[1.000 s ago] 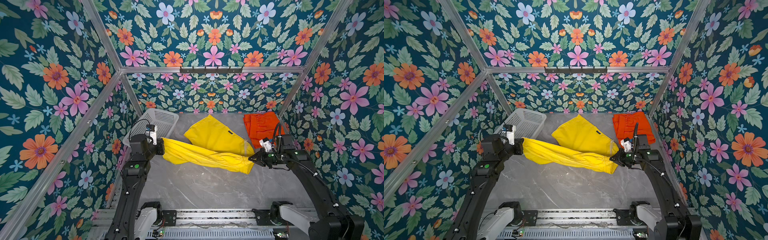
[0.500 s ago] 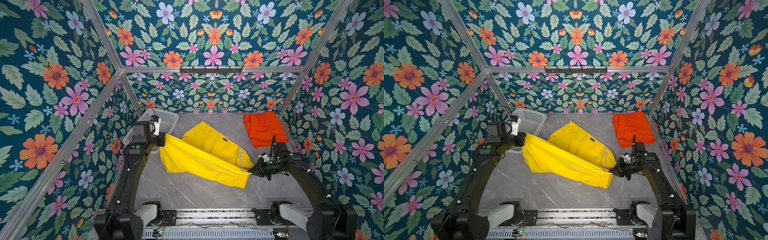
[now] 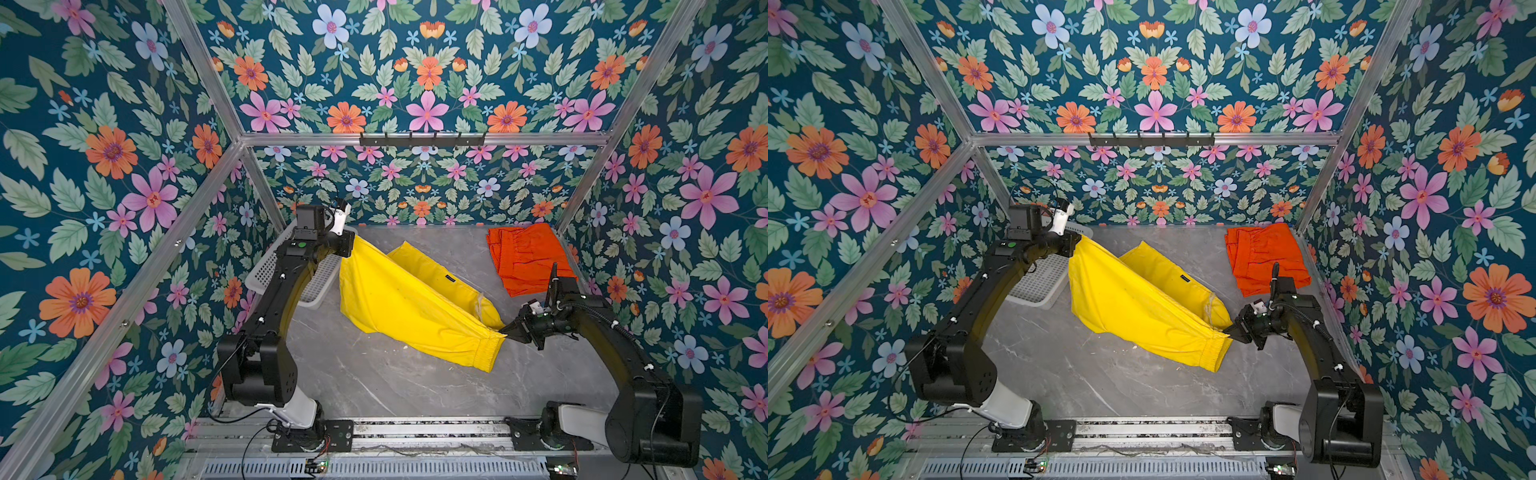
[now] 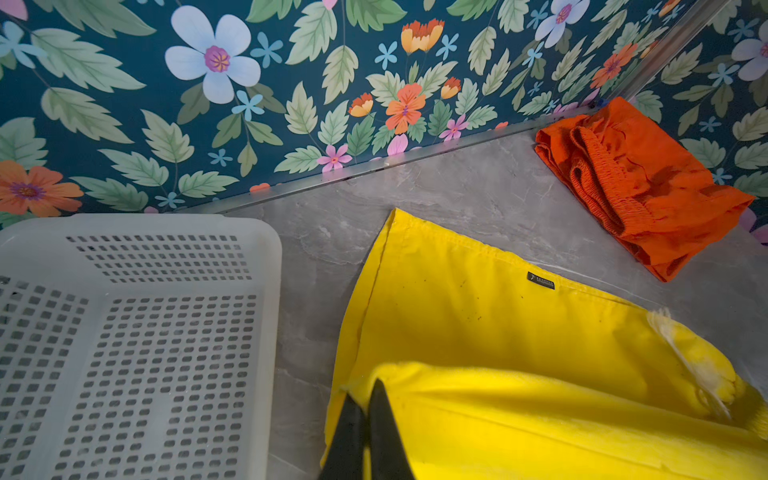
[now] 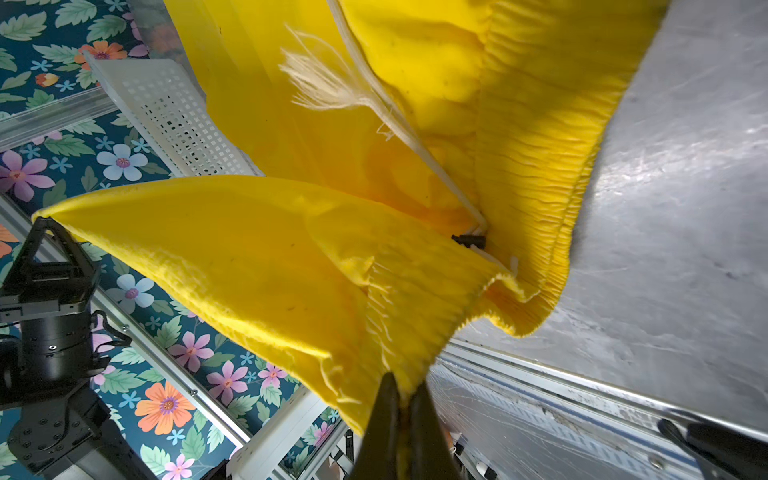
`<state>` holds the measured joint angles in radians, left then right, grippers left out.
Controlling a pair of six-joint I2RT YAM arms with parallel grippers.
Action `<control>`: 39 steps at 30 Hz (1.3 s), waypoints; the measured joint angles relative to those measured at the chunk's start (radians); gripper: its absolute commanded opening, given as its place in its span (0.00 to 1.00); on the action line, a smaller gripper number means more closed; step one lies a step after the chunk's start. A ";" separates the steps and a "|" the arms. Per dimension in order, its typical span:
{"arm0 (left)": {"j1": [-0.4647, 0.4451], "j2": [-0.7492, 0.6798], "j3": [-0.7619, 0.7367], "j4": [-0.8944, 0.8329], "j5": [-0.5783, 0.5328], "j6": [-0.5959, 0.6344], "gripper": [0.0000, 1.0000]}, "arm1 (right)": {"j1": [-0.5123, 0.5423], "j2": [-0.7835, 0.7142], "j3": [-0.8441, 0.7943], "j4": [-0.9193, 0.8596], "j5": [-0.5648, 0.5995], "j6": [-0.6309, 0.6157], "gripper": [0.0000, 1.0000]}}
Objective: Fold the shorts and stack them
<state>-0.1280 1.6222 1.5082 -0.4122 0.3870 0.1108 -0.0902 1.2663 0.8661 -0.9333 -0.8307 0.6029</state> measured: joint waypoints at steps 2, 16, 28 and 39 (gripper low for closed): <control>-0.014 0.048 0.034 -0.003 -0.005 0.002 0.00 | -0.004 0.023 -0.002 0.016 -0.002 0.000 0.00; -0.122 0.388 0.304 0.026 -0.054 0.014 0.02 | -0.068 0.151 -0.035 0.110 0.006 0.019 0.14; -0.149 0.575 0.517 -0.023 -0.143 -0.064 0.50 | -0.108 -0.058 0.118 0.098 0.182 0.047 0.54; -0.205 0.193 0.003 0.101 -0.101 -0.166 0.45 | 0.344 -0.029 0.152 0.231 0.339 0.054 0.52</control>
<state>-0.3332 1.8153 1.5116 -0.3111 0.2855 -0.0547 0.2535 1.2373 1.0183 -0.7021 -0.4915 0.6571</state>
